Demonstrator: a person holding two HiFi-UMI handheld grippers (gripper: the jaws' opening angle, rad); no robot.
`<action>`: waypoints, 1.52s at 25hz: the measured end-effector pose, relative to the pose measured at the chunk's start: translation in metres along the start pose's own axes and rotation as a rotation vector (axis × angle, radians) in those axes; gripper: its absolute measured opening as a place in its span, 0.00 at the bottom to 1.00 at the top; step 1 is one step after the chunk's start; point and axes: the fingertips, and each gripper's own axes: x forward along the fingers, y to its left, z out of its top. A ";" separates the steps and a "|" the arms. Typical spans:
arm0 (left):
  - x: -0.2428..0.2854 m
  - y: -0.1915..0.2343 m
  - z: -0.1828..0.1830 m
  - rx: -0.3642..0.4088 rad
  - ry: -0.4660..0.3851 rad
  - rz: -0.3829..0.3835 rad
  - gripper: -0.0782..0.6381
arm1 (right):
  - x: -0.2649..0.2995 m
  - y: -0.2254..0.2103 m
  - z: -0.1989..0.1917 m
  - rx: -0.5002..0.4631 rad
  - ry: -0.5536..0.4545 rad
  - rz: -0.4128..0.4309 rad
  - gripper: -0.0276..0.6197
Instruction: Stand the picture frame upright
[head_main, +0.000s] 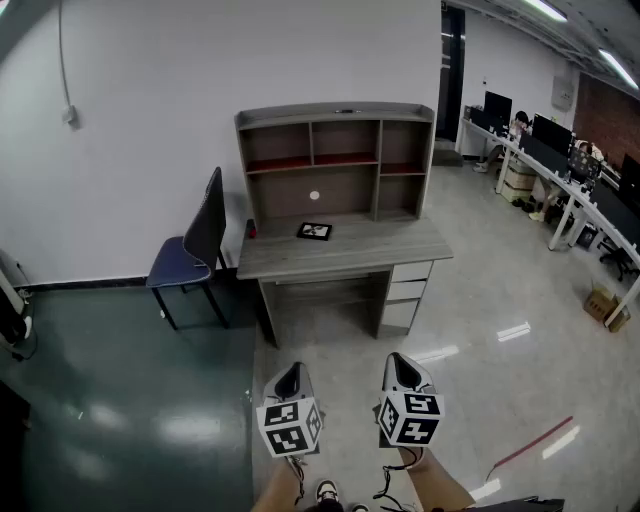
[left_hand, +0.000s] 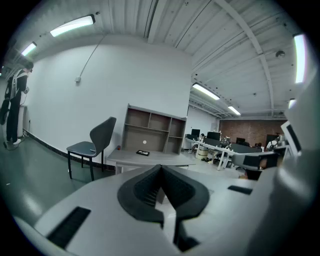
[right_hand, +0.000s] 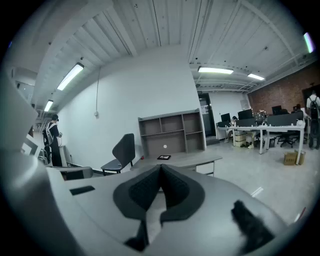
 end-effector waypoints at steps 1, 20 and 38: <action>0.001 0.001 0.000 -0.003 0.003 -0.004 0.13 | 0.002 0.002 0.000 0.003 0.001 0.001 0.09; 0.063 0.060 0.024 -0.015 0.009 -0.047 0.13 | 0.075 0.029 0.015 0.048 -0.011 -0.020 0.09; 0.117 0.103 0.011 -0.065 0.061 -0.024 0.13 | 0.137 0.024 0.010 0.028 0.043 -0.055 0.09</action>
